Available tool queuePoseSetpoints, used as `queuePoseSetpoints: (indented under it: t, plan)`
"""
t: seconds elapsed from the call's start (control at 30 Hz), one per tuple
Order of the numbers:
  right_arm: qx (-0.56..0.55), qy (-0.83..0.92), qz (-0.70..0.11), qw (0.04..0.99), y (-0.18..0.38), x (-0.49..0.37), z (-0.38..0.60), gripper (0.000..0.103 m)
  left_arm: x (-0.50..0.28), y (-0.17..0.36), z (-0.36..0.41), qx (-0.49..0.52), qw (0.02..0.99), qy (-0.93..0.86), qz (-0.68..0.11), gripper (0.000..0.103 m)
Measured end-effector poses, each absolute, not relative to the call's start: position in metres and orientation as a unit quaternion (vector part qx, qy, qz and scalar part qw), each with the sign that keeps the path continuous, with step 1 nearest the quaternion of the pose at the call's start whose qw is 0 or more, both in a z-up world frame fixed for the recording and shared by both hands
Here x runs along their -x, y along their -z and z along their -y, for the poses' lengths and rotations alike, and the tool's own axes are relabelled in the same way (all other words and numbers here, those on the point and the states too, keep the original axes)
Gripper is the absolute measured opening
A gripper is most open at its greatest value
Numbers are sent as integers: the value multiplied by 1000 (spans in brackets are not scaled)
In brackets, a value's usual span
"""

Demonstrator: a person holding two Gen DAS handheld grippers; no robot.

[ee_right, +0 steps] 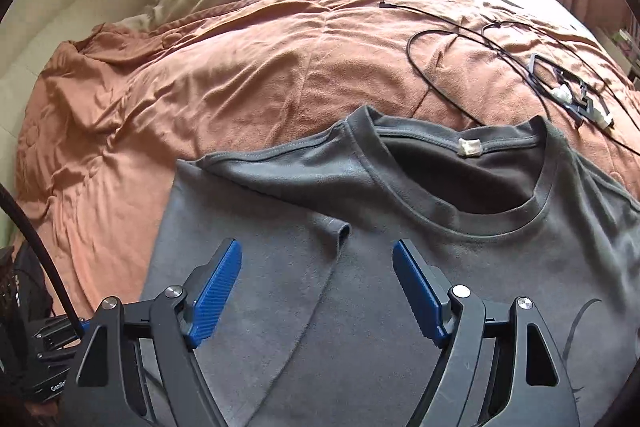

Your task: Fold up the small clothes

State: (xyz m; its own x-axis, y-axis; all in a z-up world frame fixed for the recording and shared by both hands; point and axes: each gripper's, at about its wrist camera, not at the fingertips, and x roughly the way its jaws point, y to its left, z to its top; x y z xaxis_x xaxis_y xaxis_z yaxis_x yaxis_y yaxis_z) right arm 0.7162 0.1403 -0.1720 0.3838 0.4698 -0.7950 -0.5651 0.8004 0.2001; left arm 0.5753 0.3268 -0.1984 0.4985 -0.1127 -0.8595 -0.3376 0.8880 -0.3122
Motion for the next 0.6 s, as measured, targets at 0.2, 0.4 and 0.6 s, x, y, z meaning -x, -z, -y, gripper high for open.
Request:
queuePoseSetpoints:
  t: [0.2, 0.4, 0.6]
  plan:
    - [74, -346, -481, 802, 194, -693, -146, 43, -569, 206, -327, 240, 830, -67, -499, 37]
    - [93, -368, -495, 782, 208, -680, -150, 28, -562, 215, -324, 254, 823, -57, -504, 14]
    - [133, -355, -501, 778, 221, -661, -153, 25, -549, 217, -329, 285, 819, -72, -493, 14]
